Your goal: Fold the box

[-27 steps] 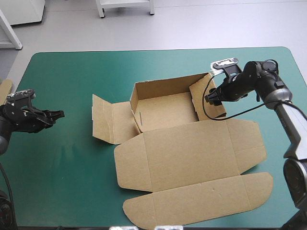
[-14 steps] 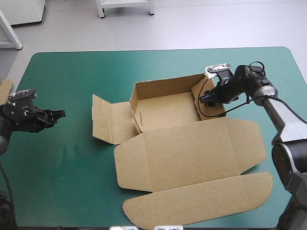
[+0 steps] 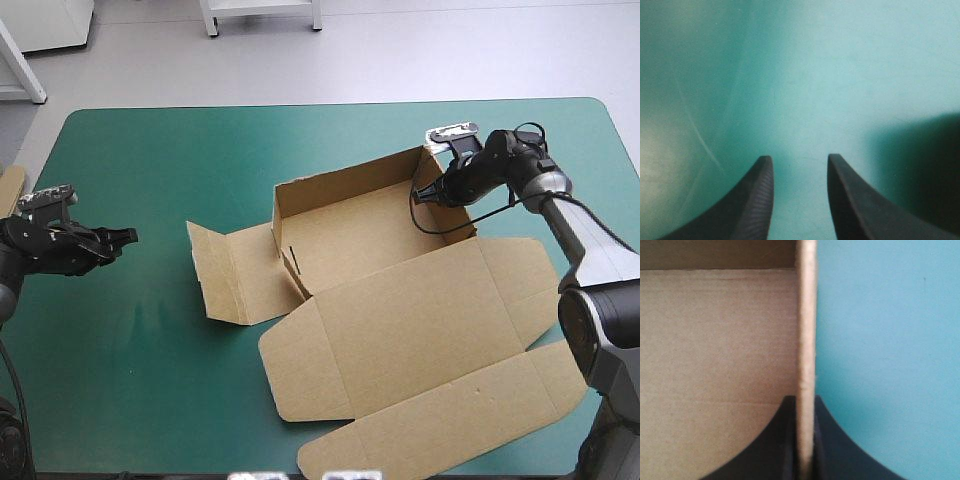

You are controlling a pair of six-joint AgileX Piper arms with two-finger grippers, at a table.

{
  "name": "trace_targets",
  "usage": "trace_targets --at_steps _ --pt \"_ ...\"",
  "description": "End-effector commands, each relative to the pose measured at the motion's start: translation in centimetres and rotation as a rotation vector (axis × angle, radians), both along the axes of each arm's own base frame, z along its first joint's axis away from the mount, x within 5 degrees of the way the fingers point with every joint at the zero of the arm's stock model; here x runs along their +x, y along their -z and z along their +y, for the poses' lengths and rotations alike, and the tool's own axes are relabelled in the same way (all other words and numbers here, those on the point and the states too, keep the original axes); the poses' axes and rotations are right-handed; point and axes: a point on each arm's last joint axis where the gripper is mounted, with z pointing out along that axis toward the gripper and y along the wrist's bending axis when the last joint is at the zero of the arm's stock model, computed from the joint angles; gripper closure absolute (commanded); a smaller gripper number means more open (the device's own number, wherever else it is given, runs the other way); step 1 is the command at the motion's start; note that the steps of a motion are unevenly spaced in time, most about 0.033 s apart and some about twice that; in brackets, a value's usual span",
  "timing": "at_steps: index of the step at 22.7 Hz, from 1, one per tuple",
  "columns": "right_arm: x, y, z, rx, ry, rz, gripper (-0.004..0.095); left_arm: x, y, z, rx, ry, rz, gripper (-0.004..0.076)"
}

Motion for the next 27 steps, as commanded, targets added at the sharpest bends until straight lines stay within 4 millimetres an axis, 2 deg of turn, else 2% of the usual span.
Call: trace_targets --at_steps 1,5,9,16,22,26,27 --pt "-0.4 -3.9 -0.5 0.022 0.024 -0.128 0.0925 0.2 -2.0 0.0 0.005 -0.024 -0.104 0.0463" --pt "-1.3 -6.7 -1.9 0.065 0.068 -0.206 0.0925 0.5 -2.3 -0.4 -0.043 -0.014 -0.153 0.0463" --pt "-2.6 -10.1 -4.4 0.144 0.109 -0.308 0.0925 1.1 -2.2 -0.5 -0.063 0.003 -0.190 0.0463" --pt "-5.0 -13.9 -8.1 0.250 0.135 -0.413 0.0925 2.8 -0.4 -0.8 -0.172 0.024 -0.190 0.0463" --pt "-6.9 -15.6 -9.3 0.387 0.065 -0.409 0.0925 4.3 1.0 -1.4 -0.303 0.064 -0.209 0.0465" --pt "-7.6 -16.0 -8.3 0.449 -0.017 -0.384 0.0925 5.4 0.3 -2.9 -0.527 0.171 -0.352 0.0465" --pt "-7.7 -16.2 -8.1 0.471 -0.025 -0.387 0.0925 5.7 0.0 -3.4 -0.634 0.216 -0.403 0.0465"
